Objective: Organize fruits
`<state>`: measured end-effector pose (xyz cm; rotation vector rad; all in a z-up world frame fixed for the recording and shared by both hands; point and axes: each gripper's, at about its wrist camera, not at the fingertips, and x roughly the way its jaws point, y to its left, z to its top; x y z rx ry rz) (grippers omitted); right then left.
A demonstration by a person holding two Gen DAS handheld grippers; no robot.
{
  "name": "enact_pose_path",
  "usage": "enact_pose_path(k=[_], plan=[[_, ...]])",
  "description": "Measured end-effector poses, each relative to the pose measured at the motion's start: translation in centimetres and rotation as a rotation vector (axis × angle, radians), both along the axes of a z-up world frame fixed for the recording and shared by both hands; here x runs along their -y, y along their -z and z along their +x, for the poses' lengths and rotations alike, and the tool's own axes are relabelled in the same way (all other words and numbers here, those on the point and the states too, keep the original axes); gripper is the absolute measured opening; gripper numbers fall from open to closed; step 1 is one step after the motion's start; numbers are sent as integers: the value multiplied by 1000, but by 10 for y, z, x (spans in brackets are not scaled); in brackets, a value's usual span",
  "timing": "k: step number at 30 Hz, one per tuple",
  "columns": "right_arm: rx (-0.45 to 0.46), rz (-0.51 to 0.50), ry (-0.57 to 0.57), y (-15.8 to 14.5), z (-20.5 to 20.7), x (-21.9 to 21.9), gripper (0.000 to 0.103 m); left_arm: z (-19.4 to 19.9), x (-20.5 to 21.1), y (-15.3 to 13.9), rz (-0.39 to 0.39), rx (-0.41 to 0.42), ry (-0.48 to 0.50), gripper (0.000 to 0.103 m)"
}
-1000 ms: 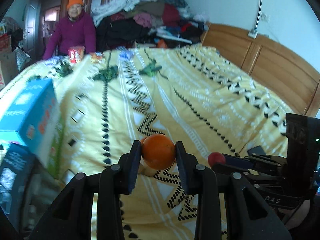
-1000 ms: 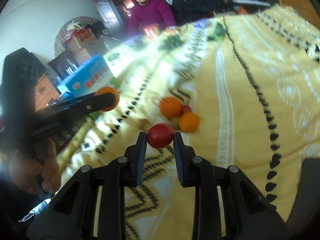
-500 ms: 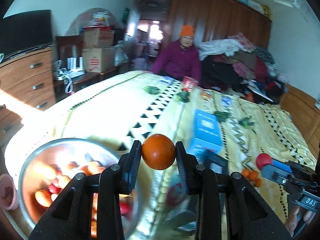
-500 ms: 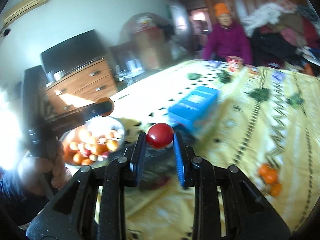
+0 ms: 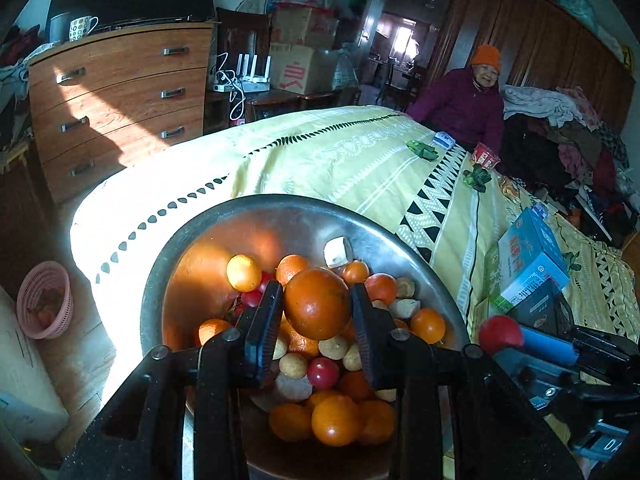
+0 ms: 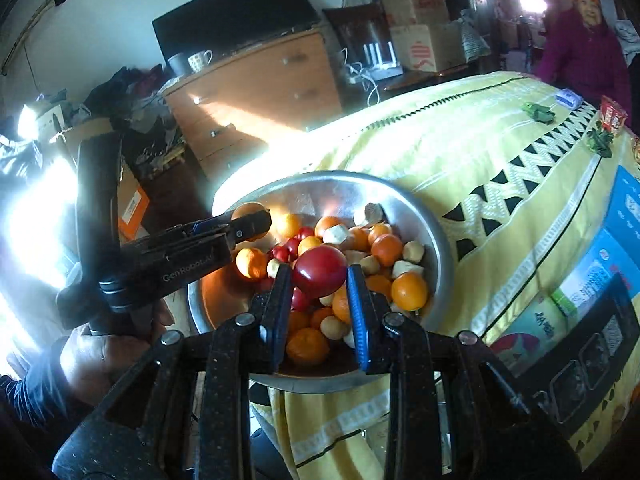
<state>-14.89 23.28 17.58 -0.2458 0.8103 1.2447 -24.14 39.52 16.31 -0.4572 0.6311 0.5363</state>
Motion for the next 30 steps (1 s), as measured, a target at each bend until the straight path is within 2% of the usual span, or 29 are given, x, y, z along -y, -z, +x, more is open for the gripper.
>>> enact_pose_path(k=[7,8,9,10,11,13,14,22,26,30], plan=[[63,-79,-19,6,-16,-25,29,-3,-14,10,-26,-21,-15,35],[77,-83,-16,5,-17,-25,29,-4,-16,11,-28,-19,-19,38],[87,-87,-13,5,-18,-27,29,-5,-17,11,-28,-15,-23,51],[95,-94,-11,5,-19,-28,31,-6,-17,9,-24,-9,-28,58],[105,-97,-7,4,-20,-28,35,-7,-17,7,-15,-2,-35,68],[135,-87,10,-1,-22,-26,62,-8,-15,1,3,9,-46,74],[149,-83,19,-4,-22,-24,64,-7,-15,-1,6,11,-49,78],[290,-55,105,-34,-26,8,65,5,12,-28,50,48,-6,78],[358,-47,183,-48,-20,43,65,23,44,-50,75,83,58,79],[388,-34,295,-59,-5,94,67,49,92,-68,102,119,159,80]])
